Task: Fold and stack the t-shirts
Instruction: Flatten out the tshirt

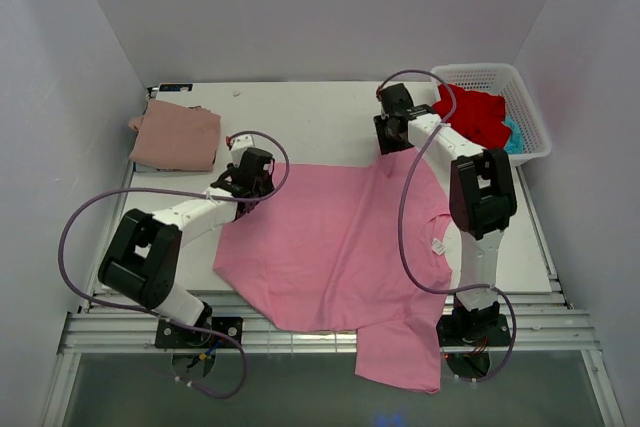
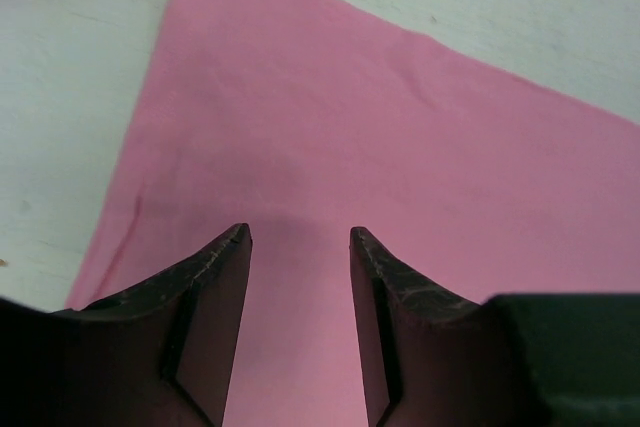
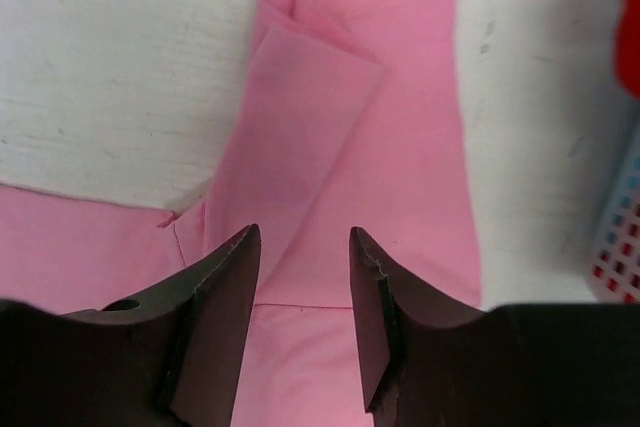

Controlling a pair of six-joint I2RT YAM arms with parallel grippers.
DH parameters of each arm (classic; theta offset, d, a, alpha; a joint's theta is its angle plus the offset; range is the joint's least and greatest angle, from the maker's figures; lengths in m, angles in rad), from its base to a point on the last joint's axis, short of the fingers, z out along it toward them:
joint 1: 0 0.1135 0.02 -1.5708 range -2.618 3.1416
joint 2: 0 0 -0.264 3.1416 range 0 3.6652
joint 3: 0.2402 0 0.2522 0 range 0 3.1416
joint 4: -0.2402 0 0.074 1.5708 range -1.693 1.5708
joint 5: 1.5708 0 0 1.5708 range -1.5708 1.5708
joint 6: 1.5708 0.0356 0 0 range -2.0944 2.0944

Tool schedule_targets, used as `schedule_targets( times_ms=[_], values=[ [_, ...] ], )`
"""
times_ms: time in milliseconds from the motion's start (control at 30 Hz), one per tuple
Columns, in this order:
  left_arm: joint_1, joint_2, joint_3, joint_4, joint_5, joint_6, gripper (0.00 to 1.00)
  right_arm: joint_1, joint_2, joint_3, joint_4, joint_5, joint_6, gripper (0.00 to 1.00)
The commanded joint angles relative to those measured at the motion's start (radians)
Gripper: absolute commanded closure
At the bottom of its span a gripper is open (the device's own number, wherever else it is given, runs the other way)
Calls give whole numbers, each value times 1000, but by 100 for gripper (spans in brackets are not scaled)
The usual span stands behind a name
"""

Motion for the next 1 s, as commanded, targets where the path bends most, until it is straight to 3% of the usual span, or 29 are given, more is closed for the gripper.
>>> schedule_targets(
  times_ms=[0, 67, 133, 167, 233, 333, 367, 467, 700, 833, 967],
  values=[
    [92, 60, 75, -11, -58, 49, 47, -12, -116, 1, 78, 81, -14, 53],
    [151, 83, 86, 23, -27, 64, 55, -15, -117, -10, 79, 90, -14, 56],
    [177, 129, 118, 20, -7, 82, 59, -16, -107, -23, 79, 76, -15, 68],
    [191, 149, 135, 8, -9, 81, 62, -16, -102, -23, 81, 66, -14, 82],
    [198, 195, 162, -2, -7, 80, 69, -15, -85, -27, 87, 20, -9, 88],
    [202, 232, 167, 15, 8, 76, 69, -16, -70, -38, 104, -33, 5, 86],
    [202, 241, 169, 20, 13, 76, 69, -16, -64, -42, 113, -24, 12, 81],
    [202, 268, 181, 29, 19, 78, 71, -18, -31, -29, 95, 71, 25, 79],
    [200, 252, 170, 64, -7, 81, 76, -24, -7, -33, 86, 92, 12, 80],
    [205, 301, 216, -32, -55, 55, 77, -22, 19, -13, 93, 52, 23, 81],
    [229, 319, 209, -74, -81, 23, 79, -24, 24, -12, 92, 113, 41, 81]
  ],
)
